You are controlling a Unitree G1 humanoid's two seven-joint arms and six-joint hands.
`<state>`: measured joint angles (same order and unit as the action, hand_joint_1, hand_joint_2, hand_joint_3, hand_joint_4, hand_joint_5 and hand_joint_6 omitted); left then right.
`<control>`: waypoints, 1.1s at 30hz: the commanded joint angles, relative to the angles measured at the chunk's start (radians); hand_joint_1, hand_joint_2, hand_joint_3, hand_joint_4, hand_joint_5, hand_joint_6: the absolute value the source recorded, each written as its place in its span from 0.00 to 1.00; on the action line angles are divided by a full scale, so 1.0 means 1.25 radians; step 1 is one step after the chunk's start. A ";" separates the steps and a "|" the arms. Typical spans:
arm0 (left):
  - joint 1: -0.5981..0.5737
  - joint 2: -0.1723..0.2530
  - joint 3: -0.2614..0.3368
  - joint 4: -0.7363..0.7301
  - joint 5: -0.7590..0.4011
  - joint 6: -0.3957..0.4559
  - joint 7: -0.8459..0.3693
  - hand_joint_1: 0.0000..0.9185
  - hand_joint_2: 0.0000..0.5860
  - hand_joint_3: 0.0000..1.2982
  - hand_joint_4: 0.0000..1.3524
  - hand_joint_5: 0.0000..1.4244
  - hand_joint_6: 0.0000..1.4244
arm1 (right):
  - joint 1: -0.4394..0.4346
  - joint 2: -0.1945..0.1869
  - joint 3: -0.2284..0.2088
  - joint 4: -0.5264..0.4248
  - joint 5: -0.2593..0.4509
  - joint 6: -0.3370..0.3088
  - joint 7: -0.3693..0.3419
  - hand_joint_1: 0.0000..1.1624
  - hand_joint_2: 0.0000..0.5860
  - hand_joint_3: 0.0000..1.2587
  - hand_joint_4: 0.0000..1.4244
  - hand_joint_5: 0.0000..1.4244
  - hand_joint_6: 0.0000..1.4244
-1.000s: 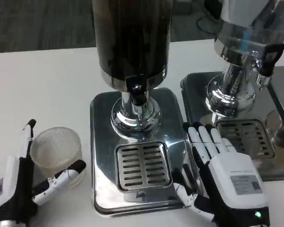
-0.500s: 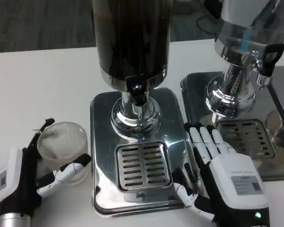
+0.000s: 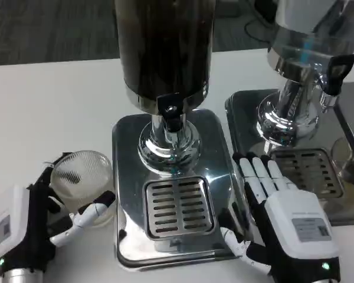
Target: Grasp the cup under the faucet to collect the drink, then remove the cup.
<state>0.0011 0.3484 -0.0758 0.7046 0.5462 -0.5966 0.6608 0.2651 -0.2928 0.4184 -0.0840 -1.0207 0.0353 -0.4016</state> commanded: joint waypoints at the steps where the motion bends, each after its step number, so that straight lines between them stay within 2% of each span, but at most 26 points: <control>1: -0.005 0.002 -0.005 0.024 -0.001 -0.022 0.024 0.44 0.20 0.26 0.41 0.57 0.62 | 0.002 -0.003 -0.003 -0.006 0.009 -0.004 0.002 0.31 0.67 0.01 0.00 0.00 0.11; 14: 0.008 0.008 -0.014 0.006 0.023 -0.037 0.083 0.44 0.21 0.29 0.43 0.59 0.66 | -0.002 -0.006 -0.001 -0.008 0.011 -0.007 0.010 0.30 0.69 0.01 0.00 0.00 0.11; 19: 0.016 0.009 -0.013 -0.002 0.032 -0.038 0.105 0.34 0.17 0.28 0.43 0.59 0.67 | -0.003 -0.009 -0.002 -0.012 0.013 -0.010 0.011 0.28 0.67 0.01 0.00 0.00 0.12; 24: 0.019 0.010 -0.011 -0.008 0.041 -0.037 0.119 0.39 0.21 0.29 0.43 0.59 0.67 | -0.003 -0.008 0.002 -0.010 0.015 -0.009 0.012 0.27 0.67 0.01 0.00 0.00 0.12; 33: 0.015 0.012 -0.016 -0.008 0.054 -0.036 0.137 0.41 0.23 0.29 0.42 0.57 0.65 | -0.006 -0.014 0.003 -0.008 0.015 -0.012 0.010 0.28 0.67 0.01 0.00 0.00 0.12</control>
<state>0.0290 0.3500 -0.0939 0.7145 0.6028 -0.6257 0.8017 0.2616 -0.3028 0.4193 -0.0860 -0.9987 0.0305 -0.3932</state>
